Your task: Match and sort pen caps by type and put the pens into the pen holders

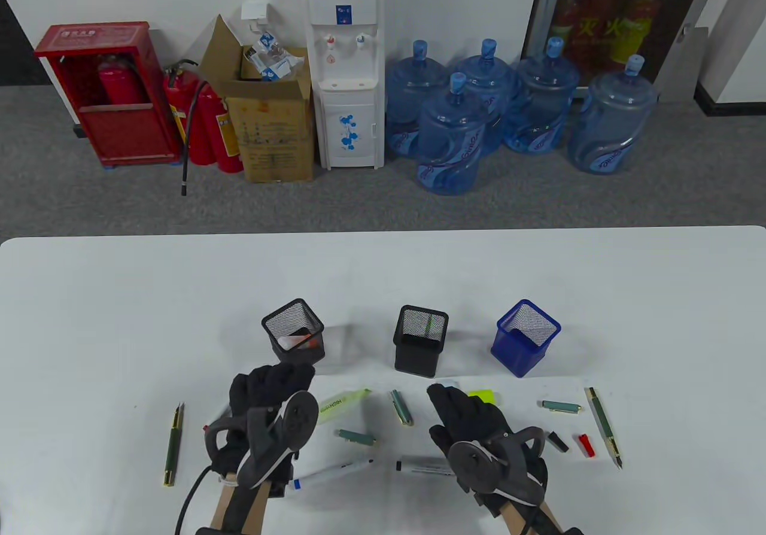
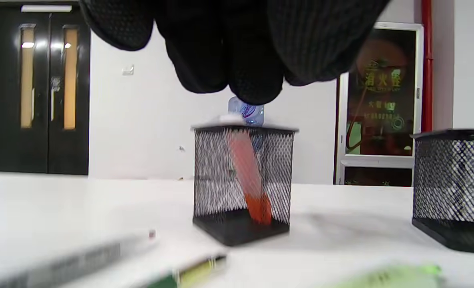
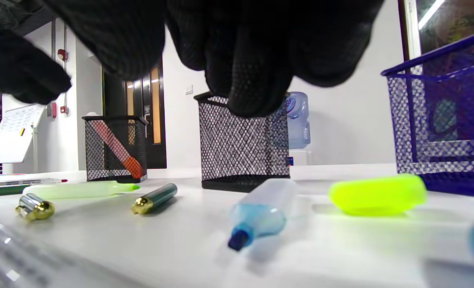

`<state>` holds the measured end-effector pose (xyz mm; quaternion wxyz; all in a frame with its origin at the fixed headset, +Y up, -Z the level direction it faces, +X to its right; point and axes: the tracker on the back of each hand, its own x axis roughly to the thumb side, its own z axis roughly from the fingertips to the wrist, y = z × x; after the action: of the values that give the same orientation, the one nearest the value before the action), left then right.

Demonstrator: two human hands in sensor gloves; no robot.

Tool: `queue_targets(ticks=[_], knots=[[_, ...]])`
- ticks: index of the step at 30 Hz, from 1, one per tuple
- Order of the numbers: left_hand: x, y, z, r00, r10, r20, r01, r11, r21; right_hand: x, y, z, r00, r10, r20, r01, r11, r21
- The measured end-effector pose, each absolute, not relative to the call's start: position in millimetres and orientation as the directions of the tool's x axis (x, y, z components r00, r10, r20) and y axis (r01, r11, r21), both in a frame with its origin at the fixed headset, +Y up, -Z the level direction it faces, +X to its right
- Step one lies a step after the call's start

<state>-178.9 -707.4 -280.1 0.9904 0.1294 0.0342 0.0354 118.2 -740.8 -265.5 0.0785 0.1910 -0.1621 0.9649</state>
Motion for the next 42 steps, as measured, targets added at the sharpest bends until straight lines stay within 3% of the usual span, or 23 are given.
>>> queue_targets(ticks=[2, 5, 12, 21, 27, 34, 40, 42], knots=[[-184, -718, -283, 0.996, 0.037, -0.079, -0.022, 0.982, 0.185, 119, -741, -265, -0.915, 0.096, 0.392, -0.216, -0.937, -0.275], [-191, -718, -282, 0.994, -0.005, -0.108, 0.029, 0.975, 0.222, 120, -740, -264, -0.92, 0.075, 0.384, -0.196, -0.938, -0.287], [-203, -739, -290, 0.959, -0.212, -0.187, 0.227, 0.972, 0.064, 123, -742, -265, -0.928, 0.061, 0.367, -0.174, -0.943, -0.284], [-213, -753, -297, 0.928, -0.201, -0.314, 0.202, 0.979, -0.027, 121, -740, -265, -0.928, 0.049, 0.37, -0.161, -0.947, -0.279], [-213, -762, -304, 0.913, -0.243, -0.327, 0.215, 0.969, -0.118, 118, -735, -263, -0.926, 0.009, 0.378, -0.136, -0.94, -0.311], [-211, -762, -305, 0.914, -0.242, -0.326, 0.208, 0.969, -0.136, 115, -734, -261, -0.924, 0.006, 0.383, -0.135, -0.941, -0.311], [-207, -738, -292, 0.939, -0.148, -0.311, 0.153, 0.988, -0.006, 115, -734, -261, -0.926, 0.006, 0.378, -0.132, -0.942, -0.309], [-200, -729, -285, 0.975, -0.107, -0.195, 0.12, 0.991, 0.053, 115, -735, -261, -0.927, 0.003, 0.376, -0.127, -0.943, -0.306]])
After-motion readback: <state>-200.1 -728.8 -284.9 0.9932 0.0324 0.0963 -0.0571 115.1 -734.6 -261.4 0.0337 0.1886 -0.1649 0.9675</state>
